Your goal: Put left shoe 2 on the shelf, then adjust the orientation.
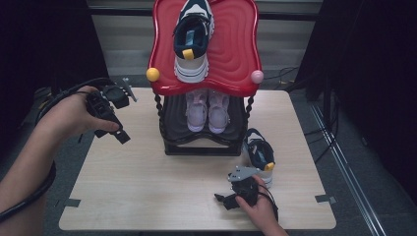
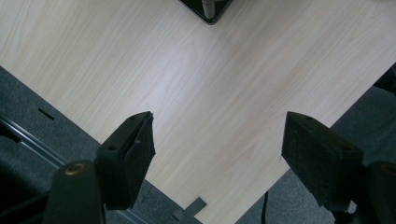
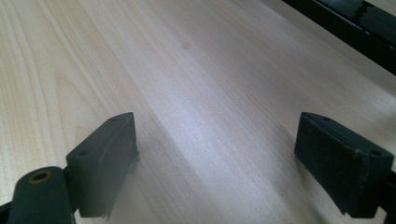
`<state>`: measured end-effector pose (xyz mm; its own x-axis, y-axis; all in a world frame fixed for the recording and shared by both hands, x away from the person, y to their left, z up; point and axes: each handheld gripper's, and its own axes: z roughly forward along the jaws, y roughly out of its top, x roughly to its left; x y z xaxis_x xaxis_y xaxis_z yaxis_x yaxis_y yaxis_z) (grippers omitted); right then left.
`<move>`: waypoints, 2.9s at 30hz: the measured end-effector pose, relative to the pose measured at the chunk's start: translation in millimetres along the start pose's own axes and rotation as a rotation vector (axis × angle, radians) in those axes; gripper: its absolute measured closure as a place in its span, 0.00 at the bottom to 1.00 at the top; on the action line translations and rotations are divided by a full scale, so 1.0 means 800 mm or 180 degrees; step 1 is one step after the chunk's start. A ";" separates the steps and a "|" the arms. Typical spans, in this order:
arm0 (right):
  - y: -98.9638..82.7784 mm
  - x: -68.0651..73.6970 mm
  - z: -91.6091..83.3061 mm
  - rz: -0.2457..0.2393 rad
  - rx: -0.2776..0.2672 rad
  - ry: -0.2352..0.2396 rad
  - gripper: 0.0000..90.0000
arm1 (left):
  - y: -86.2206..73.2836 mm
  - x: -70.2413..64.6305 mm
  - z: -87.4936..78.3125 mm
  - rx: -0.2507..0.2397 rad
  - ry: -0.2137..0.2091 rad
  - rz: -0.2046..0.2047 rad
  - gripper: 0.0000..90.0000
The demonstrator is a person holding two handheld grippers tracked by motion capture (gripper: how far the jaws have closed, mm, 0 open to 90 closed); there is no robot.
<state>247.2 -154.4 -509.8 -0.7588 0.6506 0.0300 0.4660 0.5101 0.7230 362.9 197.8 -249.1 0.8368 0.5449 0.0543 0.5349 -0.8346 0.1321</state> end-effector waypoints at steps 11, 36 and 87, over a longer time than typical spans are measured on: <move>0.000 0.000 0.000 0.0000 -0.0001 0.0000 0.14 | -0.011 -0.001 0.044 -0.0008 -0.0018 -0.0040 0.28; 0.000 0.000 0.000 0.0000 0.0001 0.0001 0.14 | -0.039 -0.008 0.163 -0.0368 -0.0189 -0.0158 0.28; -0.001 0.000 -0.001 -0.0032 0.0007 0.0049 0.14 | -0.059 -0.048 0.312 -0.1940 0.0019 -0.0584 0.14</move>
<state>246.9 -155.1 -509.9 -0.7704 0.6366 0.0335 0.4593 0.5178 0.7218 334.7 196.0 -504.8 0.7363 0.6765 -0.0174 0.5052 -0.5324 0.6792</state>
